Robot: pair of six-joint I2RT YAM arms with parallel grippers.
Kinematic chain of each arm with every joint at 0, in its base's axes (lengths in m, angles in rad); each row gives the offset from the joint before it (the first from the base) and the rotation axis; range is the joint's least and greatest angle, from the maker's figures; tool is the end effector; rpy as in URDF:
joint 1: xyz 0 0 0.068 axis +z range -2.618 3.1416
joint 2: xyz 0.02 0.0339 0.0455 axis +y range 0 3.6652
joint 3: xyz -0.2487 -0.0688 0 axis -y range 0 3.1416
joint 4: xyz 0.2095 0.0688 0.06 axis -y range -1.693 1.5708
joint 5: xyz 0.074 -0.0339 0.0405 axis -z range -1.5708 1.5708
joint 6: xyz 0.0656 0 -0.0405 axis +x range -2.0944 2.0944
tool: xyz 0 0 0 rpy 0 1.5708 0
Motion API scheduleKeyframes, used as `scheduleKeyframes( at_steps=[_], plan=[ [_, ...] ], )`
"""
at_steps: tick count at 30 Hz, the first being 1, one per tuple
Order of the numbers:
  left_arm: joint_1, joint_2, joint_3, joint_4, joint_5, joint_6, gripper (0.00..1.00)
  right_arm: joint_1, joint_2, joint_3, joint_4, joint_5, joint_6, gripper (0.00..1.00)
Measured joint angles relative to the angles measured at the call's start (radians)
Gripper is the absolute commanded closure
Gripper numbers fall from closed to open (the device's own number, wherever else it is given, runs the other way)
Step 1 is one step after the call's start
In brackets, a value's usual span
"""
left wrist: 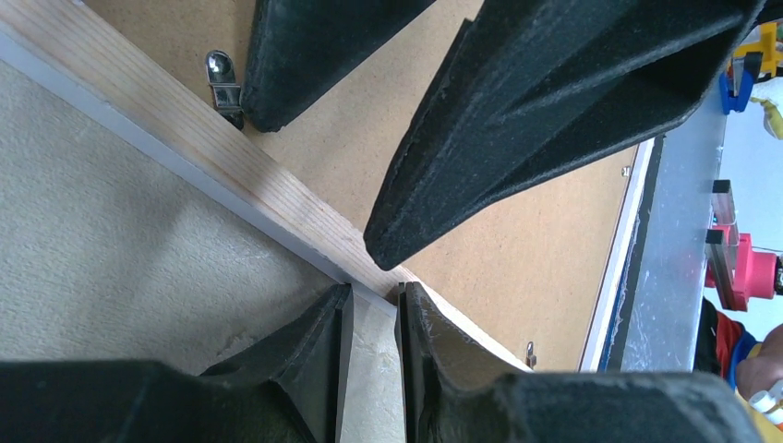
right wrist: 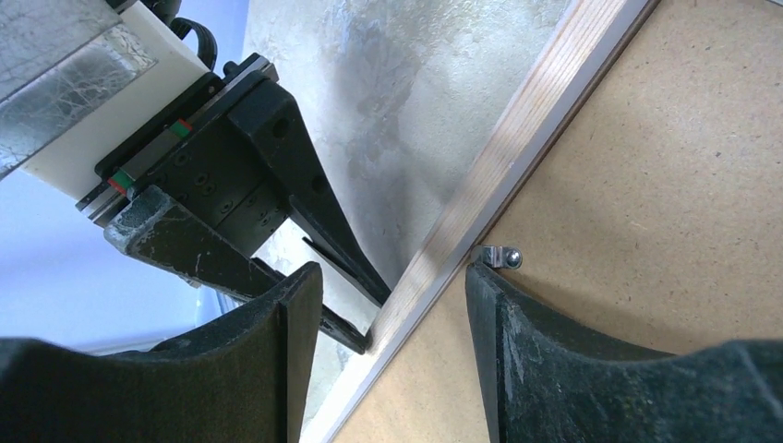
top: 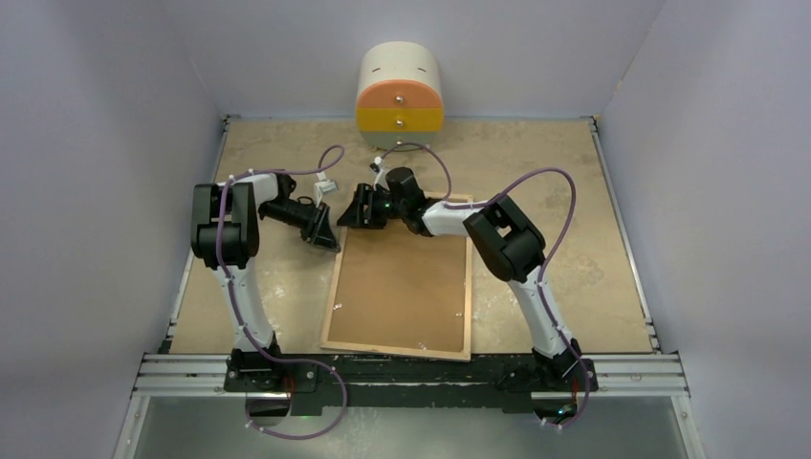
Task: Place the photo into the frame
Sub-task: Install the photo frame at the center of the board.
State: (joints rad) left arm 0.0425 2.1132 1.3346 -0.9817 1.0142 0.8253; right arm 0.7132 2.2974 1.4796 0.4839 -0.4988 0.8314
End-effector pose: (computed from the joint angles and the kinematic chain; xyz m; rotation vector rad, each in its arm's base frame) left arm 0.3213 -0.0421 0.1154 0.8420 2.3906 -1.3770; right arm 0.3550 0.3486 0.1444 -0.2603 2.1555 1.4505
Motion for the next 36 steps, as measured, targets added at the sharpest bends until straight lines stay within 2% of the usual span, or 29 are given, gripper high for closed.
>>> scheduleKeyframes(
  at_steps=[17,26,36],
  plan=[
    [0.000,-0.003,-0.003,0.001,0.000,0.002,0.75,0.000,0.016,0.024,-0.003,-0.008,0.012,0.39],
    [0.000,-0.006,-0.006,0.002,-0.001,0.004,0.75,0.000,-0.090,-0.087,-0.071,0.052,-0.037,0.38],
    [0.000,-0.008,-0.009,0.004,-0.001,0.005,0.75,0.013,-0.049,-0.008,-0.099,0.098,-0.051,0.39]
  ],
)
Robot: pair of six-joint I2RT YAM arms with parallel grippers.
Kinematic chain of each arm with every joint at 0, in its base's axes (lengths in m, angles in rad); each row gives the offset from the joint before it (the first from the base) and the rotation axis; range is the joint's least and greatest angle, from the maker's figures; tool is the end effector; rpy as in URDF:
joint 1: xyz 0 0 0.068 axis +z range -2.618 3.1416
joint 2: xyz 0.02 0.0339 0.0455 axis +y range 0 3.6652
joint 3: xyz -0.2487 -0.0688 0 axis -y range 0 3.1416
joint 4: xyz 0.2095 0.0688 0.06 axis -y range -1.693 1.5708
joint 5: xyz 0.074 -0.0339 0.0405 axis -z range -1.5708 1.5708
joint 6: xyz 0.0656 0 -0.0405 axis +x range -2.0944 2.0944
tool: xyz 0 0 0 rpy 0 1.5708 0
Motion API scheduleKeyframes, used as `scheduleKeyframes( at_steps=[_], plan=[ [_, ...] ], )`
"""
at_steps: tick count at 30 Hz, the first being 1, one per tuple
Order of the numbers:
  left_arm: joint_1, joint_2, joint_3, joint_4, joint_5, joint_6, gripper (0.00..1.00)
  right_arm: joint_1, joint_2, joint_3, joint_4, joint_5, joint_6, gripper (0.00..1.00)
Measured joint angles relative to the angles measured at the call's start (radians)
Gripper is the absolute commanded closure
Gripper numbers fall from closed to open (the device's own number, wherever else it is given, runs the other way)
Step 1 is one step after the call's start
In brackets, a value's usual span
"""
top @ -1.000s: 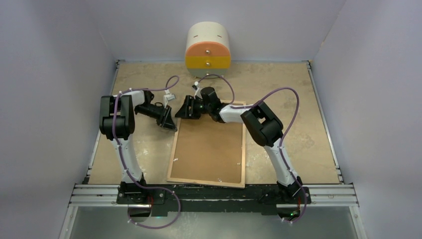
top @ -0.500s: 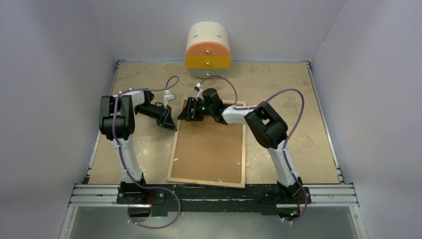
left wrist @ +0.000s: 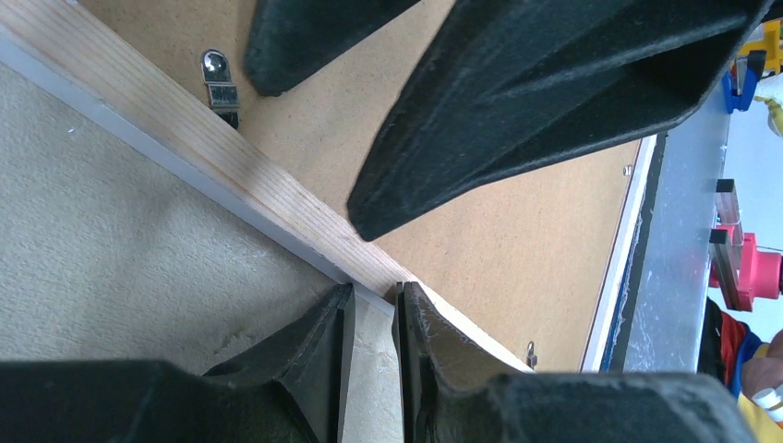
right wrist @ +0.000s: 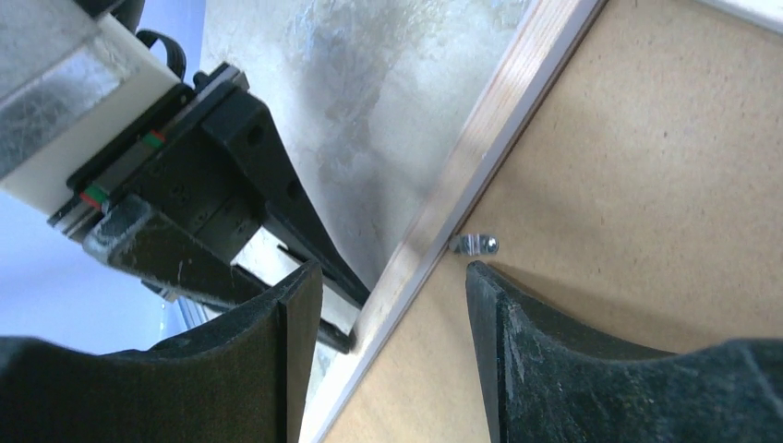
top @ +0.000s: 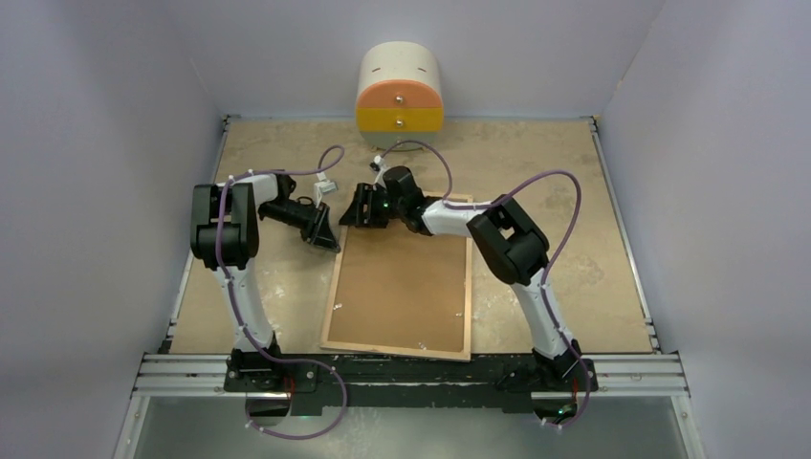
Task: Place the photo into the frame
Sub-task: Install the photo frame at the center of the board.
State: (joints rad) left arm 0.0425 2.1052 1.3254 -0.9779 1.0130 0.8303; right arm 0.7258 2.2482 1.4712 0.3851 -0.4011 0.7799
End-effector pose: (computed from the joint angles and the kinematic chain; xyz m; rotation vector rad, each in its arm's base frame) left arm 0.3197 -0.0421 0.1161 0.8493 2.3861 -1.3719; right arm 0.3506 0.3454 0.1518 -0.2372 2.1866 1.3198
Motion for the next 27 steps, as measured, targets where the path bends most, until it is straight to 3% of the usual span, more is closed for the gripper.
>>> scheduleKeyframes(
  at_steps=[19,27],
  plan=[
    [0.000,-0.006,-0.008,0.005,0.001,0.015,0.75,0.009,0.037,0.042,0.019,0.045,0.077,0.41],
    [0.001,-0.011,-0.007,-0.010,-0.005,0.043,0.73,-0.009,-0.042,-0.076,0.060,0.047,0.122,0.22]
  ],
)
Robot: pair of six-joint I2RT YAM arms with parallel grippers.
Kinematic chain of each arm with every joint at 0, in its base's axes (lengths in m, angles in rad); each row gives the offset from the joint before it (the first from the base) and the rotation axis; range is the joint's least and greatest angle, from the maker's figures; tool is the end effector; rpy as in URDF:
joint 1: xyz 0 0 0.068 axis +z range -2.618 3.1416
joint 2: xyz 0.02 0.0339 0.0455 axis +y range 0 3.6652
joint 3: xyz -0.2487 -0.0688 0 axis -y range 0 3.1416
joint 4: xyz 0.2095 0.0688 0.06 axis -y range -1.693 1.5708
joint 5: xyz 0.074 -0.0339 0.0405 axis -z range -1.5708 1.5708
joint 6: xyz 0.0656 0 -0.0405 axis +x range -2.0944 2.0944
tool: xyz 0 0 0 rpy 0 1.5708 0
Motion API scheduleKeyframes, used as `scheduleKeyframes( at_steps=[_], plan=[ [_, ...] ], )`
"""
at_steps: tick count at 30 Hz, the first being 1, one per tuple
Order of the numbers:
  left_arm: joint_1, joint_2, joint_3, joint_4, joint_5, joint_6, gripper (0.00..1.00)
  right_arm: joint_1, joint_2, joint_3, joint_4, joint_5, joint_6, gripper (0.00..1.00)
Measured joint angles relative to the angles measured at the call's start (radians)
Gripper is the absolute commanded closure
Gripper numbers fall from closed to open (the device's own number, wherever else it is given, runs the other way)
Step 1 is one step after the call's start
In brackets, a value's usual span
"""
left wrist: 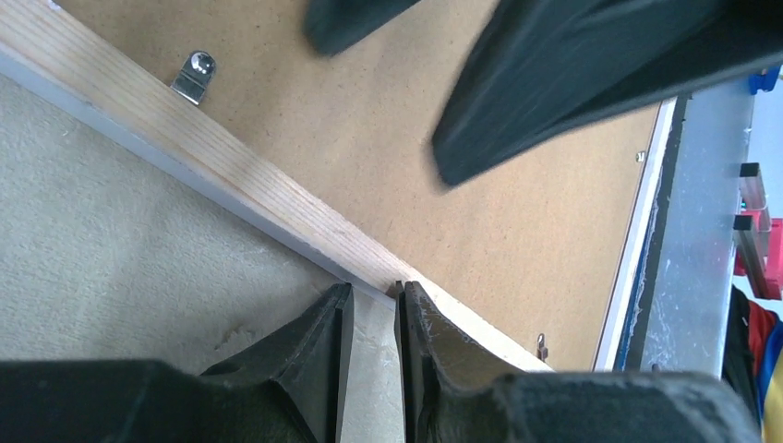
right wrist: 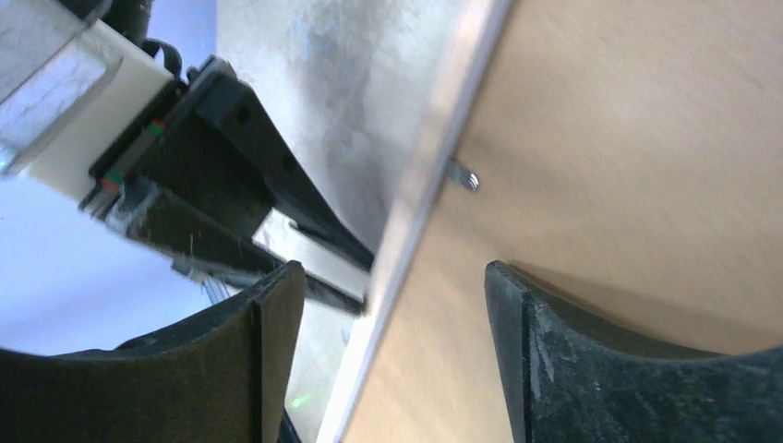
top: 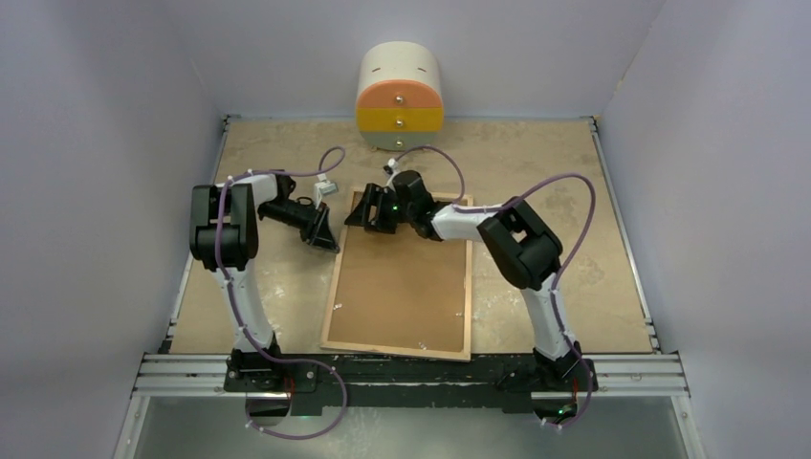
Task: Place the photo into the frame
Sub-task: Install the photo frame at the center of the board, then adjust the photo frame at the center of the board.
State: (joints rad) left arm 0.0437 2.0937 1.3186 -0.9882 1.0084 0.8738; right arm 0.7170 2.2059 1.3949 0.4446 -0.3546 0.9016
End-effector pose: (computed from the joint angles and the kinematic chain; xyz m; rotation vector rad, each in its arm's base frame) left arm 0.3171 -0.0417 0.1183 0.8938 2.3615 -1.3552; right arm 0.3483 0.3338 0.1546 -0.0663 2.1909 1.3513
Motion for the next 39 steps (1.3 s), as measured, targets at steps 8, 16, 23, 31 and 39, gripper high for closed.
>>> scheduleKeyframes(
  at_steps=[8,16,23,31,39],
  plan=[
    [0.003,-0.049,-0.018,-0.024,-0.105,0.058,0.70,-0.182,-0.391,-0.289,-0.143,0.135,-0.034,0.05],
    [-0.028,-0.172,-0.158,0.024,-0.212,0.073,0.70,-0.433,-0.621,-0.506,-0.275,0.463,-0.095,0.04],
    [-0.073,-0.249,-0.243,0.060,-0.262,0.074,0.70,-0.422,-0.466,-0.460,-0.279,0.414,-0.144,0.06],
    [-0.124,-0.296,-0.285,0.071,-0.294,0.062,0.67,-0.332,-0.204,-0.137,-0.292,0.366,-0.190,0.09],
    [-0.163,-0.307,-0.276,-0.079,-0.333,0.085,0.37,-0.215,0.092,0.325,-0.364,0.347,-0.264,0.05]
  ],
)
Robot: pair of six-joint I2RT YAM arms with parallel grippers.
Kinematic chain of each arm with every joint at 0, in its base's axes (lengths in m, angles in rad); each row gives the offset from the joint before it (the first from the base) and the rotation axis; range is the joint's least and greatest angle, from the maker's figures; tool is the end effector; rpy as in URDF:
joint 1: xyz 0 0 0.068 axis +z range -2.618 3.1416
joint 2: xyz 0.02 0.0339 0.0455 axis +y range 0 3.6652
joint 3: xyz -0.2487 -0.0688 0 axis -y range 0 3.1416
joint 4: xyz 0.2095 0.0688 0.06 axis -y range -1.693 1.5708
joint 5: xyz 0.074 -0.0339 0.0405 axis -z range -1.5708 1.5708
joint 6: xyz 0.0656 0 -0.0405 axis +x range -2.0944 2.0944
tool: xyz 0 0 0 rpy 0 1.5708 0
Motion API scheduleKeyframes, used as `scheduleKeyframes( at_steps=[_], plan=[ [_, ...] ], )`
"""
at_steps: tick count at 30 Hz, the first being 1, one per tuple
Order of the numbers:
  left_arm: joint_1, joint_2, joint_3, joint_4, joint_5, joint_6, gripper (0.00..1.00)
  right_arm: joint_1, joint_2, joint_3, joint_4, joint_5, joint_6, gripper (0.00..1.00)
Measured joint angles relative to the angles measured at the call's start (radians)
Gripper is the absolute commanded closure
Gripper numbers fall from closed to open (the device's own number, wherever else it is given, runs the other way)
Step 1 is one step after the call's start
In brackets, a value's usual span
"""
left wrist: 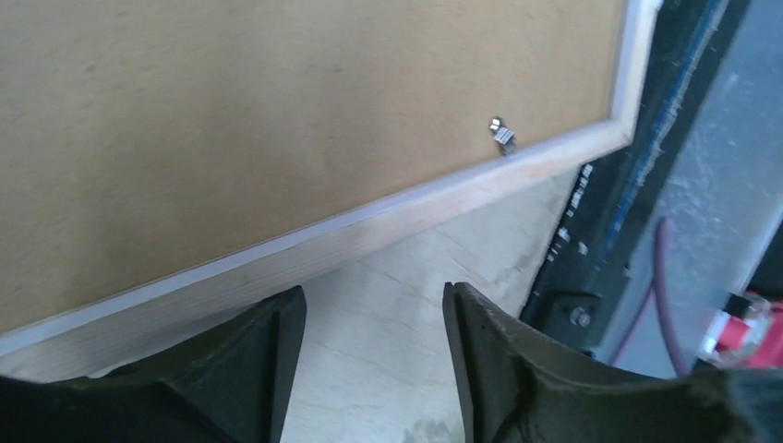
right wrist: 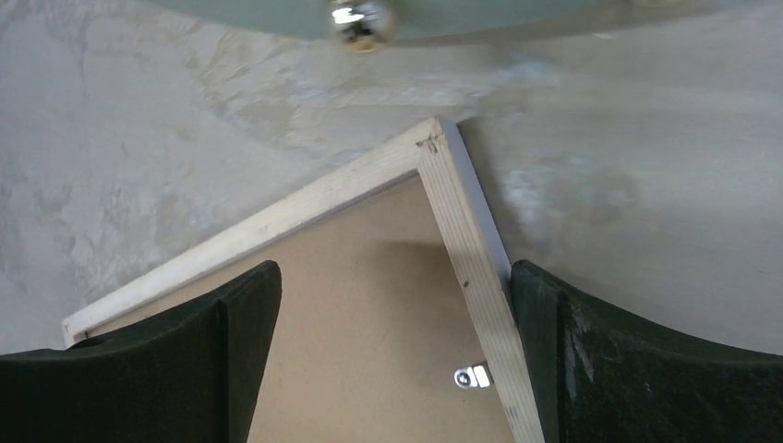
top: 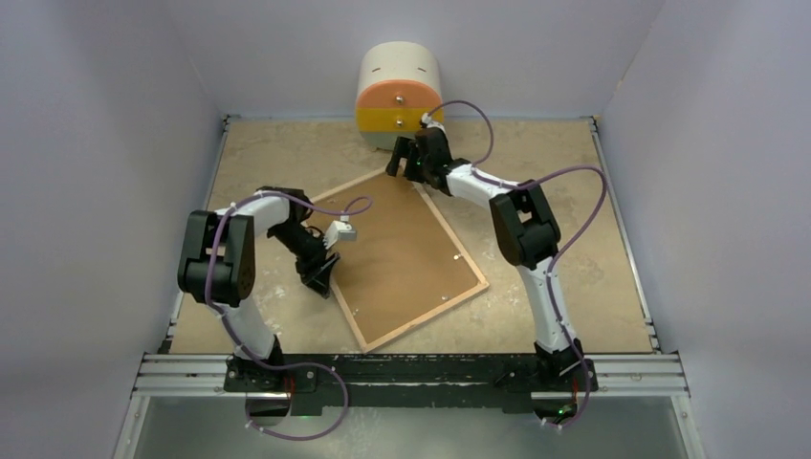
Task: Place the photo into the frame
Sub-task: Adjust the photo frame at the center of the board.
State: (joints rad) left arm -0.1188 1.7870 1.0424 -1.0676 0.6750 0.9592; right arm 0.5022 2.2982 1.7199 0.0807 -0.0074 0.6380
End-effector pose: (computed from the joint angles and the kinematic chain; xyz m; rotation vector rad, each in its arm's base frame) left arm 0.2316 -0.0689 0.1370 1.3765 2.5410 -1.0679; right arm 0.4523 0.2489 0.1684 0.1409 2.1411 0.6955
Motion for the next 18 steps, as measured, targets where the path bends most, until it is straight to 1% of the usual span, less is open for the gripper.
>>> scheduleKeyframes(
  at_steps=[2,5,7,10,12,14,16,18],
  plan=[
    [-0.002,0.000,0.018,-0.075,-0.013,0.031,0.35,0.022,0.024,0.049,-0.019,-0.012,-0.024,0.01],
    [-0.002,-0.010,0.070,-0.159,-0.013,0.092,0.34,0.037,-0.002,0.031,-0.045,-0.010,-0.046,0.01],
    [0.003,-0.021,0.126,-0.184,-0.005,0.132,0.35,0.040,-0.074,-0.053,-0.076,-0.008,-0.048,0.01],
    [0.042,-0.018,0.281,-0.208,-0.002,0.164,0.38,0.036,-0.241,-0.228,-0.141,0.017,-0.039,0.01],
    [0.096,0.010,0.402,-0.203,0.002,0.156,0.41,0.027,-0.375,-0.355,-0.175,0.034,-0.027,0.01],
    [0.157,0.071,0.532,-0.164,0.001,0.110,0.43,0.011,-0.509,-0.475,-0.195,0.051,-0.009,0.01],
    [0.215,0.164,0.657,-0.072,-0.004,0.034,0.45,-0.010,-0.649,-0.597,-0.218,0.058,0.014,0.01],
    [0.253,0.251,0.738,0.031,-0.023,-0.052,0.47,-0.029,-0.754,-0.697,-0.240,0.055,0.039,0.01]
  ],
)
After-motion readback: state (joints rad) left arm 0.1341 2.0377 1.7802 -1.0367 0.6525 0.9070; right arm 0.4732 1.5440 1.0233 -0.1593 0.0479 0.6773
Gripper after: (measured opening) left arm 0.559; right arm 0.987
